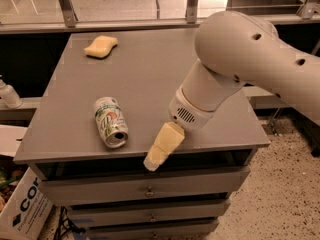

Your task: Move green can near 7up can

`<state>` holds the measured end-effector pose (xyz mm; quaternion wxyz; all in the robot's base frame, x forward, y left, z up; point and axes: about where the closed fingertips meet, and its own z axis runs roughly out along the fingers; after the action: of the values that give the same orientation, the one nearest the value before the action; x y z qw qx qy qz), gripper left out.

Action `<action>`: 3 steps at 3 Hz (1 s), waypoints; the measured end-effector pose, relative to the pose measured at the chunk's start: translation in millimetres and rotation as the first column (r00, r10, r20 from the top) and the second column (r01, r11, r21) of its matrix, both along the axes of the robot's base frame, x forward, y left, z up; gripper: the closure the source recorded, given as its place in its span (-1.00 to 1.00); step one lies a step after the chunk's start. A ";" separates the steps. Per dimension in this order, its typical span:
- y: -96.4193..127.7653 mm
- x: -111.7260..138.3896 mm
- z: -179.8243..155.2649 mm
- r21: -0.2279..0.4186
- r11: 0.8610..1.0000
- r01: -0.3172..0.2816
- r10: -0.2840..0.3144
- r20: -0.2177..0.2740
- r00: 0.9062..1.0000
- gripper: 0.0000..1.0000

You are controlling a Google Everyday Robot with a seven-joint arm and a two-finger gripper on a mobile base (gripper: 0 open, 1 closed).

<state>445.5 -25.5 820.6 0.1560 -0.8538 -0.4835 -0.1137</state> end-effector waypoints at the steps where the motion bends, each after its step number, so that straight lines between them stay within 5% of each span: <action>1: 0.0 0.0 0.0 0.000 1.000 0.000 0.000 0.000 1.000 -1.00; 3: -12.3 -3.4 51.2 -0.026 0.999 0.023 -0.019 0.154 0.988 -1.00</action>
Offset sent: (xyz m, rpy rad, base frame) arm -0.0038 -0.0104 0.0432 -0.0179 -0.1396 -0.0125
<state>442.1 -37.8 871.8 0.1053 -0.8496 -0.4865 -0.1742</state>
